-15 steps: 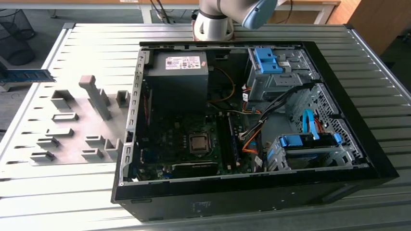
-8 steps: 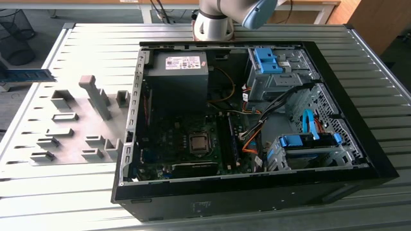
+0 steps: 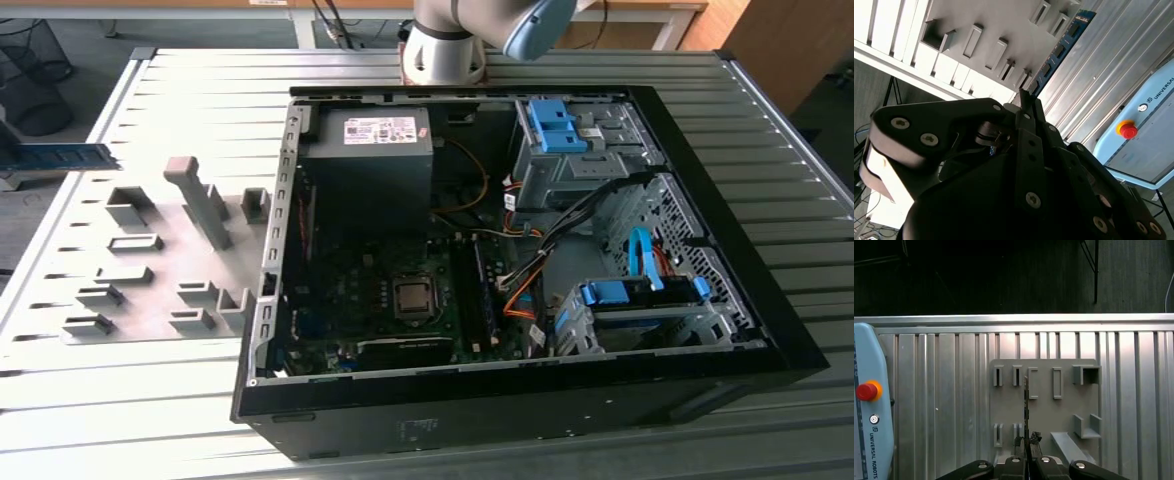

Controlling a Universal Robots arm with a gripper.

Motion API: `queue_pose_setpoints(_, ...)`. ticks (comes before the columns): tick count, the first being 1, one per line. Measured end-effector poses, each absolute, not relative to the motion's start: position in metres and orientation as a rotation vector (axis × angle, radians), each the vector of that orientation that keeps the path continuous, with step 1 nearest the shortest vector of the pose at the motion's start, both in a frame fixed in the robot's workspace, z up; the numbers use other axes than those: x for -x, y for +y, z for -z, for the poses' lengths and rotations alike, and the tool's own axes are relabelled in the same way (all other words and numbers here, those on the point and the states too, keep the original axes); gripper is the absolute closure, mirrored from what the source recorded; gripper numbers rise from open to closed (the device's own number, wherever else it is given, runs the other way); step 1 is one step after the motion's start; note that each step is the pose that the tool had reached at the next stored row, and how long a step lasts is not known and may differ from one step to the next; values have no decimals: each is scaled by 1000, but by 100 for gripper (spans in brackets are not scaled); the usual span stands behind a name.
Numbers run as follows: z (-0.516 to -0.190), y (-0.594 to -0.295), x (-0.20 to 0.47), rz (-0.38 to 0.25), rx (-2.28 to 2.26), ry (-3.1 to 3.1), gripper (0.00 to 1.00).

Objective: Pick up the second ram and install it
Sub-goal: 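Pick up the second ram and move it above second insertion slot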

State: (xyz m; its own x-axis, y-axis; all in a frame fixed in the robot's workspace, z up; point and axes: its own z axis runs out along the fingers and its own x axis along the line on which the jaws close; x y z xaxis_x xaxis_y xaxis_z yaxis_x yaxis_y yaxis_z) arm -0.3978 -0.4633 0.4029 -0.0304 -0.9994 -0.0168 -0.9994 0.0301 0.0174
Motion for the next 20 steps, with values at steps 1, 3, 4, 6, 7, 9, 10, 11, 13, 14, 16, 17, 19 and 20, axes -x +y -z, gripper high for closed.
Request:
queue_pose_setpoints(1, -403, -463, 397, 38, -2188, -2255, 86)
queue_pose_setpoints(3, -403, -463, 396, 38, -2187, -2255, 86)
queue_pose_setpoints(4, -403, -463, 395, 38, -2187, -2255, 86)
queue_pose_setpoints(6, -403, -463, 394, 38, -2187, -2255, 86)
queue_pose_setpoints(7, -403, -463, 393, 38, -2187, -2255, 86)
queue_pose_setpoints(9, -403, -463, 392, 38, -2187, -2255, 86)
queue_pose_setpoints(10, -403, -463, 392, 38, -2187, -2255, 86)
queue_pose_setpoints(11, -403, -463, 391, 38, -2187, -2255, 86)
queue_pose_setpoints(13, -403, -463, 391, 38, -2187, -2255, 86)
queue_pose_setpoints(14, -403, -463, 390, 38, -2187, -2255, 86)
queue_pose_setpoints(16, -403, -463, 389, 38, -2188, -2255, 86)
queue_pose_setpoints(17, -403, -463, 388, 38, -2187, -2255, 86)
queue_pose_setpoints(19, -403, -463, 387, 38, -2187, -2255, 86)
queue_pose_setpoints(20, -403, -463, 386, 38, -2187, -2255, 86)
